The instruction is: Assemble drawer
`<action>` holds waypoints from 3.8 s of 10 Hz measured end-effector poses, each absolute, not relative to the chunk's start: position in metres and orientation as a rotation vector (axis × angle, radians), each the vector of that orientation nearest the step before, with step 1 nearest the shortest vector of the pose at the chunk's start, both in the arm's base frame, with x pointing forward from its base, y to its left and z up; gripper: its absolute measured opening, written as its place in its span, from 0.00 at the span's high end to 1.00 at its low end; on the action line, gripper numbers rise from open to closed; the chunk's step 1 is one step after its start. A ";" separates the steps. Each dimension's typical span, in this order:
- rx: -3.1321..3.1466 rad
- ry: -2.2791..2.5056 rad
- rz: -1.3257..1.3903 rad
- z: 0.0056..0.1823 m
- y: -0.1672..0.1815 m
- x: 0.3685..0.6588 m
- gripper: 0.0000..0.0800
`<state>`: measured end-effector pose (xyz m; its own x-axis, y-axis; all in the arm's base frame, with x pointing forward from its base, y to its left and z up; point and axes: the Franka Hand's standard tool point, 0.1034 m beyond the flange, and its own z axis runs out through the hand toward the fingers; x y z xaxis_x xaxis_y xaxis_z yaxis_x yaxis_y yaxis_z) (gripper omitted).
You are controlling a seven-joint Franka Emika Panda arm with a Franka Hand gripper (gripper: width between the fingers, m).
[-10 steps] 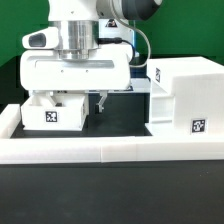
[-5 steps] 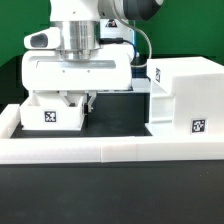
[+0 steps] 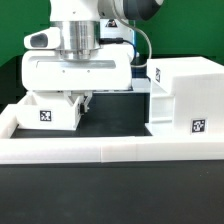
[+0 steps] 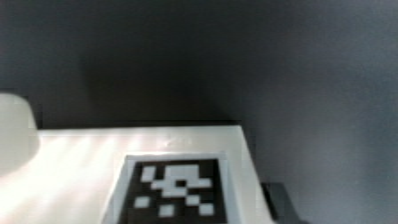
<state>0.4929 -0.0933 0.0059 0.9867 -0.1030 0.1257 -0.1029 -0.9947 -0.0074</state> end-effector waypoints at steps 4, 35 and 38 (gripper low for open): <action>-3.118 -0.022 -0.181 0.024 -0.087 0.503 0.95; -2.366 -2.154 0.021 0.027 -0.043 0.529 0.95; -2.385 -2.136 0.017 0.028 -0.054 0.528 0.95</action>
Offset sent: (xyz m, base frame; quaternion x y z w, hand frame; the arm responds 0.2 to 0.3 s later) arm 0.0131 0.0102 0.0292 0.0354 -0.0179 -0.1392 0.9895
